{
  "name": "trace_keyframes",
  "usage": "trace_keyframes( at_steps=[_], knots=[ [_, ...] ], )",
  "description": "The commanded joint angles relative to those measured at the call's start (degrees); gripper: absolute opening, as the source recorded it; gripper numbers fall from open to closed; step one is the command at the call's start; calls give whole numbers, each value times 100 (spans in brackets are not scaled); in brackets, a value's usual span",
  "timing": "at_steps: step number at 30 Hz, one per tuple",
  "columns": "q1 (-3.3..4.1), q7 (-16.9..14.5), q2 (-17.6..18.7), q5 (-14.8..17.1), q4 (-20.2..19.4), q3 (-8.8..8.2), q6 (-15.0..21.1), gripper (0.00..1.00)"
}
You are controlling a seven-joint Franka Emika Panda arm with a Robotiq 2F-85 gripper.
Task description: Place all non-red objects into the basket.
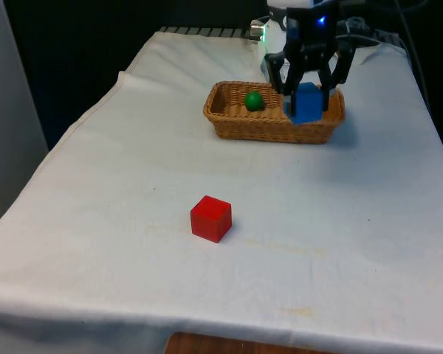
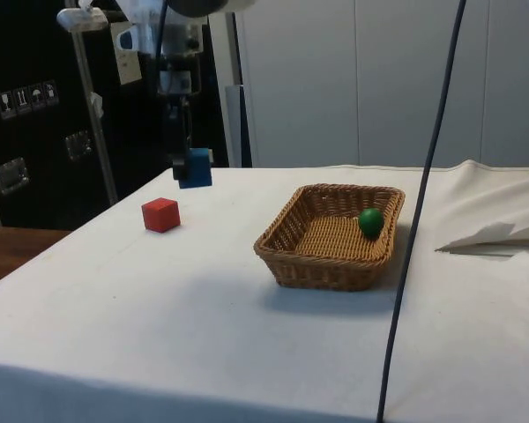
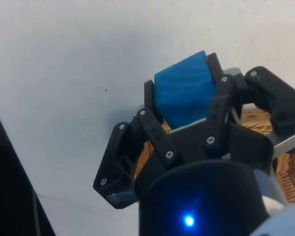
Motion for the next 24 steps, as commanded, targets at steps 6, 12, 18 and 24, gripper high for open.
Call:
trace_keyframes(
  at_steps=[6,12,18,24],
  knots=[
    [29,258,-155,-172,-23,-52,-149,0],
    [29,441,-206,-246,-46,-52,-201,0],
    [-11,418,-195,-178,-109,-57,-195,0],
    [-11,470,-281,-201,-235,-97,-155,0]
  ],
)
